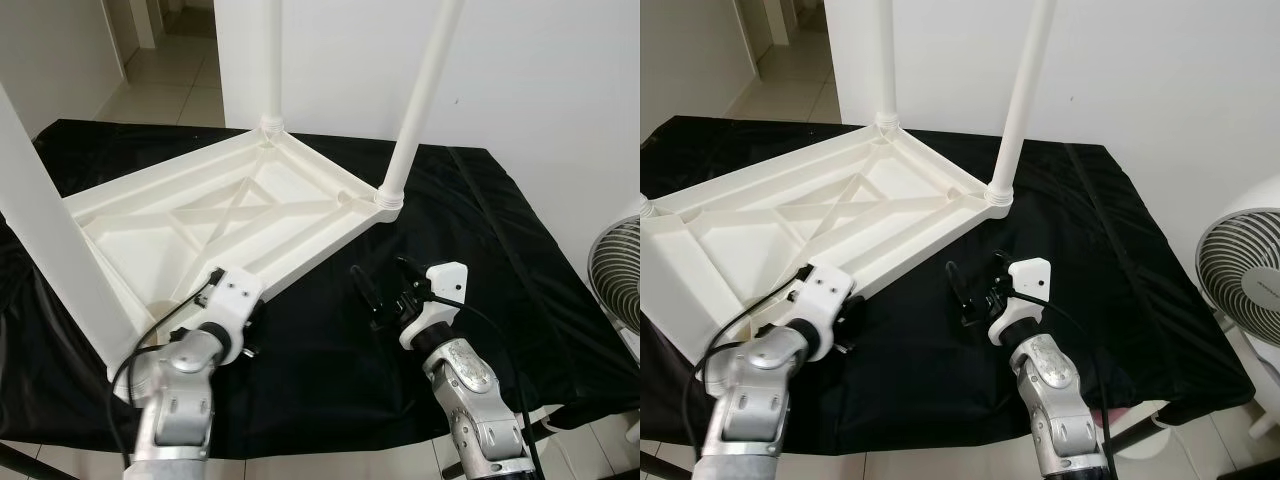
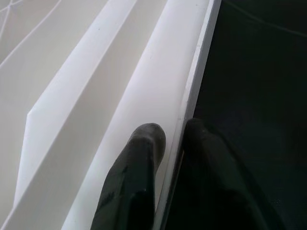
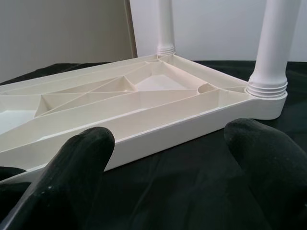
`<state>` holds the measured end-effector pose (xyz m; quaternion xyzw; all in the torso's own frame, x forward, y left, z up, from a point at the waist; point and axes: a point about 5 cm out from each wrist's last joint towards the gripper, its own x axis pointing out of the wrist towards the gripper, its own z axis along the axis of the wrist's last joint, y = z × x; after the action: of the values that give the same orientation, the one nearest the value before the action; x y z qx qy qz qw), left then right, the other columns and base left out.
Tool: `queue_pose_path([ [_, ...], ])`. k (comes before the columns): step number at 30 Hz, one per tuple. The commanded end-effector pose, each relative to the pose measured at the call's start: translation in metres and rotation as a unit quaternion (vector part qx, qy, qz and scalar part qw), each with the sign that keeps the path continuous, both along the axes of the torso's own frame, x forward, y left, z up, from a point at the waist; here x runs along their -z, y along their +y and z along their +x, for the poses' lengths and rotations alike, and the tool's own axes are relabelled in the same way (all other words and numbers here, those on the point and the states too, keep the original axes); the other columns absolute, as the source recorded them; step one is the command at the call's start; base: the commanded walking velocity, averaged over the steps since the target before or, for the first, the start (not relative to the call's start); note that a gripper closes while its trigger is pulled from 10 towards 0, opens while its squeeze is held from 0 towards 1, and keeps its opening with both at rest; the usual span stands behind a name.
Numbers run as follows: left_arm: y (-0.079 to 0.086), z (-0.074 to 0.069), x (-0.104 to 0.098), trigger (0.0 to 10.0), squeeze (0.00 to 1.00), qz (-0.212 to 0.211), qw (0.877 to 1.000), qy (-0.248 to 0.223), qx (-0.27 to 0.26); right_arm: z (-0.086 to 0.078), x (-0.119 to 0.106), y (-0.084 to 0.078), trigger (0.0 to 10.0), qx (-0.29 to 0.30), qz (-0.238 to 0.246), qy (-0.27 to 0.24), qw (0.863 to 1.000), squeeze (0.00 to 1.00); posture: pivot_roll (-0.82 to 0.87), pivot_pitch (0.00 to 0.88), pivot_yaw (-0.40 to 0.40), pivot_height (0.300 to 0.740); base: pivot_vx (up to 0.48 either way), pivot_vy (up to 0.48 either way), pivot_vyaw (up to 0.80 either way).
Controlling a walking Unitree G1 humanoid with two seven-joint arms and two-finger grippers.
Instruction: Building children table
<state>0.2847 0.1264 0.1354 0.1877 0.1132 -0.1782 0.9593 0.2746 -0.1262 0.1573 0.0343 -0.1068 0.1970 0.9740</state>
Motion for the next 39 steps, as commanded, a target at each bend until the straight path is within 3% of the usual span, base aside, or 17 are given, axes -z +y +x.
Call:
queue_pose_path([
  [1,-0.006,0.0,-0.008,10.0,0.0,-0.024,0.994,-0.059,-0.085,-0.001,0.002,-0.004,10.0,0.008,-0.002,0.005,1.0,0.0,0.04,0.084,-0.039,0.74,0.0,0.0,0.0],
  [2,-0.006,0.0,-0.008,10.0,0.0,-0.024,0.994,-0.059,-0.085,-0.001,0.002,-0.004,10.0,0.008,-0.002,0.005,1.0,0.0,0.04,0.084,-0.039,0.74,0.0,0.0,0.0],
  [3,-0.009,-0.003,-0.01,10.0,1.0,-0.033,0.996,-0.063,-0.059,-0.002,0.002,-0.004,10.0,0.008,-0.002,0.006,1.0,0.0,0.05,0.088,-0.04,0.74,0.0,0.0,0.0],
  [5,-0.01,-0.005,-0.012,10.0,1.0,-0.038,0.996,-0.066,-0.044,-0.002,0.002,-0.004,10.0,0.008,-0.002,0.006,1.0,0.0,0.05,0.088,-0.04,0.74,0.0,0.0,0.0],
  [6,-0.013,-0.01,-0.015,10.0,1.0,-0.043,0.996,-0.072,-0.01,-0.002,0.002,-0.003,10.0,0.008,-0.002,0.007,1.0,0.0,0.05,0.09,-0.04,0.74,0.0,0.0,0.0],
  [9,-0.013,-0.01,-0.015,10.0,1.0,-0.043,0.996,-0.072,-0.01,-0.002,0.002,-0.003,10.0,0.008,-0.002,0.007,1.0,0.0,0.05,0.09,-0.04,0.74,0.0,0.0,0.0],
  [10,-0.015,-0.016,-0.017,10.0,1.0,-0.05,0.996,-0.078,0.02,-0.002,0.002,-0.003,10.0,0.007,-0.001,0.008,1.0,0.0,0.06,0.093,-0.042,0.74,0.0,0.0,0.0],
  [11,-0.016,-0.024,-0.02,10.0,0.31,-0.063,0.993,-0.083,0.053,-0.002,0.003,-0.002,10.0,0.005,-0.001,0.009,1.0,0.0,0.06,0.095,-0.044,0.74,0.0,0.0,0.0],
  [12,-0.016,-0.024,-0.02,10.0,0.31,-0.063,0.993,-0.083,0.053,-0.002,0.003,-0.002,10.0,0.005,-0.001,0.009,1.0,0.0,0.06,0.095,-0.044,0.74,0.0,0.0,0.0],
  [13,-0.016,-0.033,-0.023,10.0,0.0,-0.07,0.99,-0.09,0.087,-0.002,0.003,-0.002,10.0,0.004,-0.001,0.009,1.0,0.0,0.07,0.097,-0.046,0.74,0.0,0.0,0.0],
  [15,-0.016,-0.033,-0.023,10.0,0.0,-0.07,0.99,-0.09,0.087,-0.002,0.003,-0.002,10.0,0.004,-0.001,0.009,1.0,0.0,0.07,0.097,-0.046,0.74,0.0,0.0,0.0],
  [22,-0.007,-0.058,-0.025,10.0,0.0,-0.094,0.984,-0.088,0.122,0.005,0.004,0.001,10.0,-0.006,-0.008,0.013,1.0,0.0,0.09,0.101,-0.064,0.74,0.0,0.0,0.0],
  [25,-0.005,-0.075,-0.027,10.0,0.0,-0.131,0.979,-0.066,0.144,0.013,0.003,0.002,10.0,-0.018,-0.024,0.014,0.999,0.0,0.12,0.101,-0.085,0.74,0.0,0.0,0.0],
  [31,0.001,-0.099,-0.019,10.0,0.0,-0.128,0.975,-0.02,0.183,0.021,0.003,0.006,10.0,-0.033,-0.041,0.016,0.999,0.0,0.15,0.101,-0.107,0.74,0.0,0.0,0.0],
  [36,0.016,-0.122,-0.016,10.0,0.0,-0.131,0.97,0.03,0.203,0.03,0.003,0.012,10.0,-0.059,-0.057,0.022,0.996,0.0,0.19,0.098,-0.132,0.74,0.0,0.0,0.0],
  [39,0.02,-0.127,-0.018,10.0,0.0,-0.135,0.969,0.034,0.206,0.033,0.003,0.013,10.0,-0.064,-0.063,0.024,0.996,0.0,0.19,0.098,-0.137,0.74,0.0,0.0,0.0],
])
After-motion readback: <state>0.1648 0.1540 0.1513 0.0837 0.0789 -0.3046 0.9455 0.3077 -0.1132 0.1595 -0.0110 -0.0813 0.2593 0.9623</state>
